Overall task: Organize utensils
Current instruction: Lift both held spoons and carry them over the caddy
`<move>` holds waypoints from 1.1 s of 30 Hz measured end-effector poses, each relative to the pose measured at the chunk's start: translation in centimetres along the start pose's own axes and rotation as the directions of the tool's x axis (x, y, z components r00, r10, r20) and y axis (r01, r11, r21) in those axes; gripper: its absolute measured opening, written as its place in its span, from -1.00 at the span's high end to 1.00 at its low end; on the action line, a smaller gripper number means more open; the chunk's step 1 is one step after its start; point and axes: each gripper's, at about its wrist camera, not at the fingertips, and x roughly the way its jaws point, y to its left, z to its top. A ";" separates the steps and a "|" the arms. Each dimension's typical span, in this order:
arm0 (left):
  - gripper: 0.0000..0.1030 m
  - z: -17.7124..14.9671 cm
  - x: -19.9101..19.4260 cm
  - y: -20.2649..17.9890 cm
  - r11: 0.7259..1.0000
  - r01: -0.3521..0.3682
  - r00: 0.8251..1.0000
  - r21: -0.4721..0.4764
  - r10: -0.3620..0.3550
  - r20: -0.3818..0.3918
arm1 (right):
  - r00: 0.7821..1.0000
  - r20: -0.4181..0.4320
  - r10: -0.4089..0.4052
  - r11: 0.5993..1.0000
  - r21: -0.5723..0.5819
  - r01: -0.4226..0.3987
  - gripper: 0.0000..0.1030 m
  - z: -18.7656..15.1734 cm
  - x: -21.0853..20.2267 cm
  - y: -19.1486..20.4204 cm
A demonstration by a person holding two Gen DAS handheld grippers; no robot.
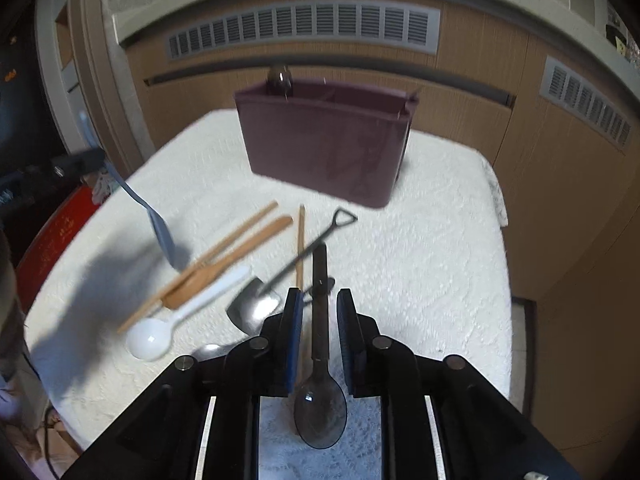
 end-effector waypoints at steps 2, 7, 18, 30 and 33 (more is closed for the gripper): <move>0.77 -0.1 0.0 0.1 1.000 0.002 1.000 -0.001 -0.002 -0.003 | 0.999 -0.045 -0.002 1.000 -0.005 0.001 0.67 0.0 1.6 -0.1; 0.77 -0.4 0.3 0.6 1.000 0.013 1.000 -0.013 -0.014 -0.016 | 0.991 -0.136 -0.008 1.000 -0.020 0.005 0.64 -0.2 4.5 0.1; 0.77 0.0 0.2 0.5 1.000 0.006 1.000 -0.021 -0.006 -0.011 | 0.995 0.089 -0.033 0.998 0.051 0.028 0.79 0.9 -2.5 -0.2; 0.77 12.3 -4.2 -3.5 0.994 0.040 0.962 0.104 -0.067 0.264 | 0.810 0.576 -0.112 0.993 0.099 0.067 0.79 10.4 -13.7 -1.3; 0.77 15.7 -3.9 -4.2 0.992 0.036 0.944 0.125 -0.075 0.322 | 0.753 0.648 -0.114 0.993 0.103 0.061 0.79 14.0 -14.6 -1.8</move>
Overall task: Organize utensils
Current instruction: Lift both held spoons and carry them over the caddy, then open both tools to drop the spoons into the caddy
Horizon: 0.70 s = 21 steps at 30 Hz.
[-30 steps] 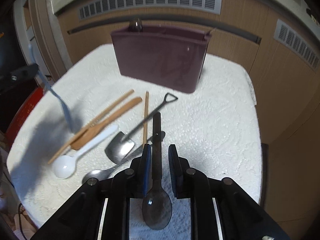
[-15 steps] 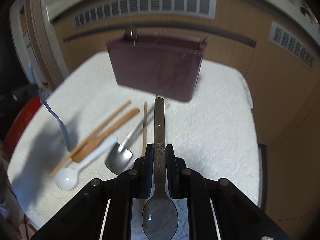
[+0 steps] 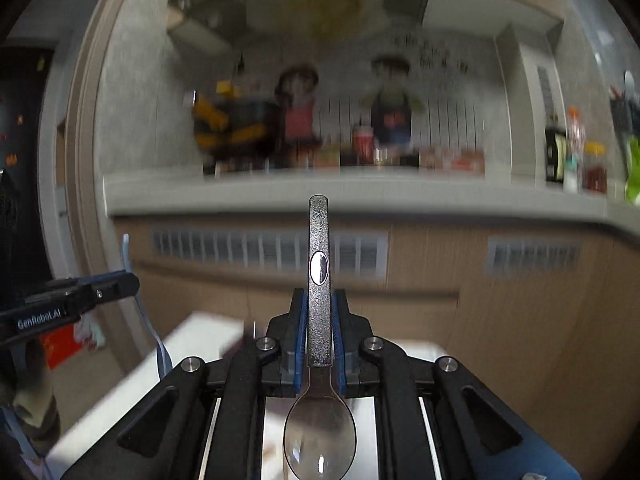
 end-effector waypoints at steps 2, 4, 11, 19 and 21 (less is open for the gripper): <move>0.77 1.4 1.5 0.2 1.000 0.008 1.000 -0.005 -0.008 0.019 | 1.000 0.020 0.009 1.000 0.015 -0.009 0.79 1.2 1.4 -0.3; 0.77 1.9 3.0 0.6 1.000 0.006 1.000 -0.004 -0.006 0.027 | 0.999 0.040 0.022 0.999 0.037 -0.024 0.79 1.6 3.0 -0.6; 0.77 0.6 10.5 2.1 0.999 0.018 0.999 -0.044 -0.020 -0.047 | 0.999 -0.010 0.043 0.998 0.054 -0.042 0.78 -0.6 8.5 -0.9; 0.77 -3.3 15.9 3.8 0.997 -0.002 0.992 -0.071 -0.006 -0.125 | 0.994 -0.105 0.009 0.999 0.050 -0.004 0.78 -5.1 14.5 -0.9; 0.77 -4.2 16.6 4.0 0.997 -0.006 0.990 -0.078 -0.005 -0.139 | 0.994 -0.113 -0.005 0.999 0.054 0.011 0.78 -6.3 15.3 -1.0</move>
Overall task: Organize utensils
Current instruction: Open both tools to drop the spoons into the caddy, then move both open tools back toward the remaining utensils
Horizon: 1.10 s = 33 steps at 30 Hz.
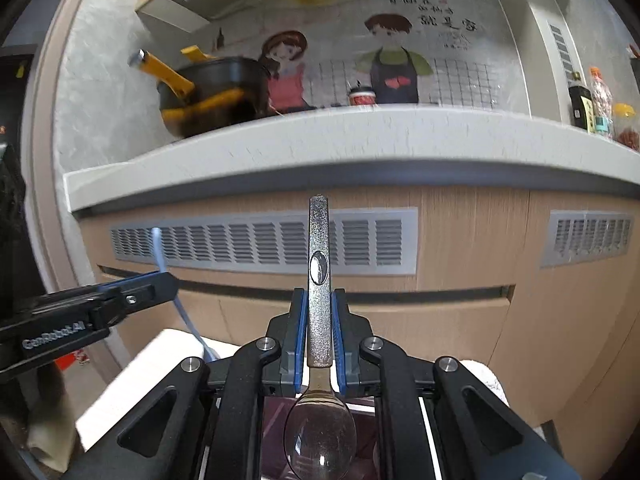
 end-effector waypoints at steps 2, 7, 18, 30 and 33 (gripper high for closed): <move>0.77 -0.9 0.5 0.2 1.000 -0.008 1.000 -0.005 0.008 -0.011 | 1.000 -0.006 -0.029 1.000 -0.002 0.029 0.78 -1.2 0.9 0.0; 0.74 -3.1 1.2 0.5 1.000 -0.018 0.999 -0.013 0.017 -0.041 | 0.997 -0.003 -0.078 0.997 -0.020 0.078 0.78 -3.7 1.9 0.2; 0.38 -6.2 -0.6 0.7 0.999 -0.042 0.992 -0.018 0.040 -0.120 | 0.994 -0.067 -0.087 0.994 -0.066 0.082 0.05 -6.4 -2.5 0.0; -0.19 -12.6 -7.2 -0.3 0.995 -0.092 0.969 0.038 0.098 -0.228 | 0.968 -0.216 -0.129 0.978 -0.186 0.089 -0.86 -10.3 -10.3 0.8; -0.19 -14.8 -8.8 -0.6 0.993 -0.104 0.958 0.050 0.114 -0.262 | 0.956 -0.267 -0.125 0.977 -0.200 0.072 -0.89 -11.6 -11.4 1.3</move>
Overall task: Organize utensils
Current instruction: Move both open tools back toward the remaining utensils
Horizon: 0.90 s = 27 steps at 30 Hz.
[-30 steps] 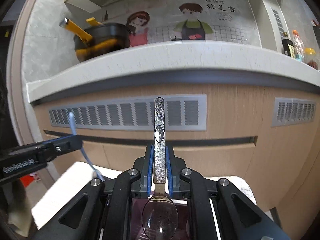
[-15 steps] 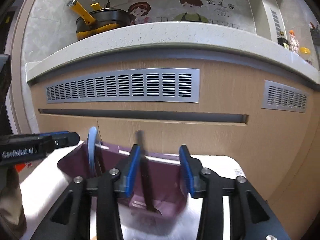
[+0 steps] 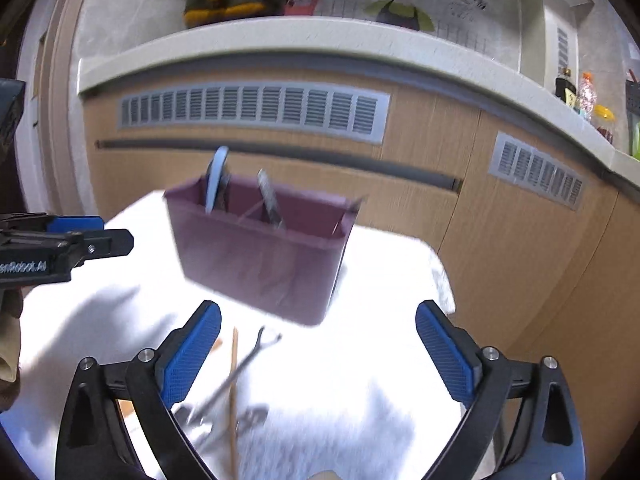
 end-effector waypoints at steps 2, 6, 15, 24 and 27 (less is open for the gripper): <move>-0.19 -1.7 -0.7 -0.1 1.000 -0.010 1.000 0.005 0.010 -0.025 | 1.000 -0.027 0.009 1.000 -0.005 -0.009 -0.89 -0.9 -0.3 0.5; -0.33 -4.6 -1.6 0.2 0.999 -0.042 0.997 -0.006 0.042 -0.068 | 0.995 -0.096 0.029 0.999 -0.016 -0.031 -0.98 -2.9 -0.4 2.0; -0.43 -7.1 -1.5 2.6 0.992 -0.115 0.986 -0.059 0.107 -0.129 | 0.967 -0.241 0.077 0.997 0.004 -0.079 -0.60 -4.0 1.9 4.7; -0.43 -7.1 -1.1 3.0 0.992 -0.111 0.985 -0.067 0.101 -0.137 | 0.911 -0.389 0.137 0.986 0.140 -0.089 0.11 -2.5 7.7 5.1; -0.43 -7.0 -0.9 3.0 0.992 -0.106 0.986 -0.067 0.096 -0.139 | 0.914 -0.390 0.115 0.989 0.129 -0.070 0.11 -2.4 8.6 5.7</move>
